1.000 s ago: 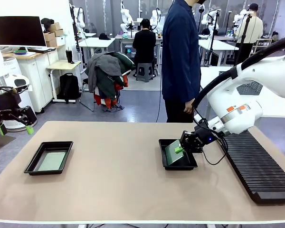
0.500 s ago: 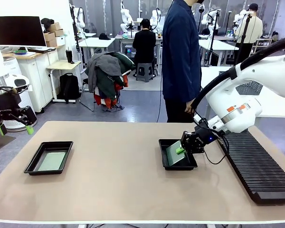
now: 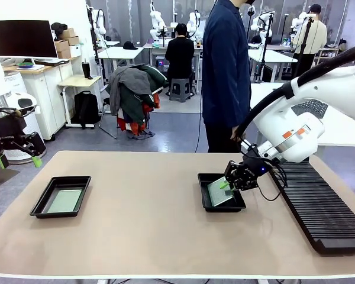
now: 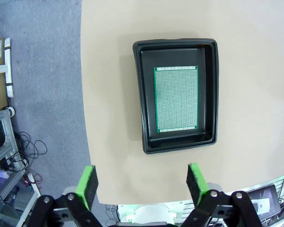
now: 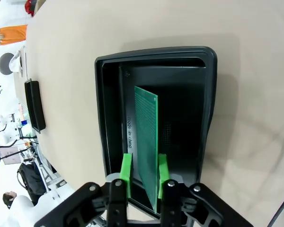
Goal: Inspect and transfer BCBs to ESD trays.
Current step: Pick up the Blank PCB from the PCB Rack and place it in the right ESD tray.
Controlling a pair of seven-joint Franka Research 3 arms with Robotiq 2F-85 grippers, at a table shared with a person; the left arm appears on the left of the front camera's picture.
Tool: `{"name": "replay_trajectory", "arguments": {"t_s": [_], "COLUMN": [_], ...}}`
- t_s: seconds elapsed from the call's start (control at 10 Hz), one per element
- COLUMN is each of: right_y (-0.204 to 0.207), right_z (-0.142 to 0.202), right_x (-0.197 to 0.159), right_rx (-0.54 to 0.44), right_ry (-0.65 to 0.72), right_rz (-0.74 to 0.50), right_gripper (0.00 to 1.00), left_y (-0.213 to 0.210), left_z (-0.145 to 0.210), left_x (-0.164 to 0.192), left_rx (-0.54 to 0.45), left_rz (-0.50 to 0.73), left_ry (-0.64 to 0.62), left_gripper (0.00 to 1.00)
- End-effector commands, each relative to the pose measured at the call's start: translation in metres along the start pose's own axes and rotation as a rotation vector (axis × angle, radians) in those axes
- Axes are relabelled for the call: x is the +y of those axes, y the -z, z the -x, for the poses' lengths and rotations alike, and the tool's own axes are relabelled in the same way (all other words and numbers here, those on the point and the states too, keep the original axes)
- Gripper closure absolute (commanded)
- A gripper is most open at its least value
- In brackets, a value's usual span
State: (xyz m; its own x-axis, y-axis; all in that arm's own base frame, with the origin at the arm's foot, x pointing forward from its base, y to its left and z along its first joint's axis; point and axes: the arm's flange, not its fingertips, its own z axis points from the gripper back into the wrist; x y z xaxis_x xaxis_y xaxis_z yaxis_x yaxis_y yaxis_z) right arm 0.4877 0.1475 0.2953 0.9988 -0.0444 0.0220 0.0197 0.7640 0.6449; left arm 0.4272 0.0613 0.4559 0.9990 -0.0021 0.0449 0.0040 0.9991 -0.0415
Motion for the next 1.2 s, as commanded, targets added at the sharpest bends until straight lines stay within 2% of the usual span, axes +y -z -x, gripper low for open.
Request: {"name": "replay_trajectory", "arguments": {"t_s": [0.0,0.4,0.9,1.1], "right_y": [-0.005,-0.021,-0.06,-0.072], "right_z": [0.003,-0.001,-0.002,-0.003], "right_x": [0.017,0.049,0.085,0.095], "right_rx": [0.003,0.042,0.074,0.074], "right_ry": [0.01,-0.024,-0.055,-0.071], "right_rz": [0.093,0.296,0.503,0.563], "right_gripper": [0.62,0.46,0.0,0.0], "left_y": [0.003,0.003,0.003,0.003], "left_z": [0.001,0.001,0.001,0.001], "left_x": [-0.001,-0.001,-0.001,-0.001], "left_rx": [-0.007,-0.007,-0.007,-0.007], "left_rz": [0.008,0.008,0.008,0.008], "left_ry": [-0.005,-0.005,-0.005,-0.005], "left_gripper": [0.0,0.0,0.0,0.0]}}
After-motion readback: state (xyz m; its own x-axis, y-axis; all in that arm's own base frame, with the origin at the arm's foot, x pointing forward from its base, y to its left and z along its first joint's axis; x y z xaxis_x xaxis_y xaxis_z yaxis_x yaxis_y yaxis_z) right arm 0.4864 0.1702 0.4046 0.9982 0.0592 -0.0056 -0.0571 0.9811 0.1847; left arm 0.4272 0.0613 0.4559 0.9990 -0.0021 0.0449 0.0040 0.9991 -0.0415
